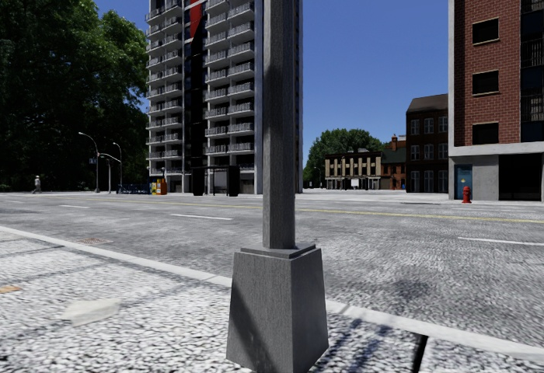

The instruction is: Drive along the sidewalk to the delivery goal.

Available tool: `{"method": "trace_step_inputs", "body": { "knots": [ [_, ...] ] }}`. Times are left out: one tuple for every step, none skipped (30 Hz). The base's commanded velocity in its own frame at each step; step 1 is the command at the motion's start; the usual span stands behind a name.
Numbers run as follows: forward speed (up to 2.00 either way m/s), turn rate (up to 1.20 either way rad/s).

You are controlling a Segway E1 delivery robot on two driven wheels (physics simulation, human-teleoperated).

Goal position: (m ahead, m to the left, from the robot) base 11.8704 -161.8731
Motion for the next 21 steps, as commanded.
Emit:
{"method": "trace_step_inputs", "body": {
  "knots": [
    [0.00, 0.00],
    [0.00, 0.00],
    [0.00, 0.00],
    [0.00, 0.00],
    [0.00, 0.00],
    [0.00, 0.00],
    [0.00, 0.00],
    [0.00, 0.00],
    [0.00, 0.00],
    [0.00, 0.00],
    [0.00, 0.00],
    [0.00, 0.00],
    [0.00, 0.00],
    [0.00, 0.00],
    [0.00, 0.00],
    [0.00, 0.00],
    [0.00, 0.00],
    [0.00, 0.00],
    [0.00, 0.00],
    [0.00, 0.00],
    [0.00, 0.00]
  ]
}}
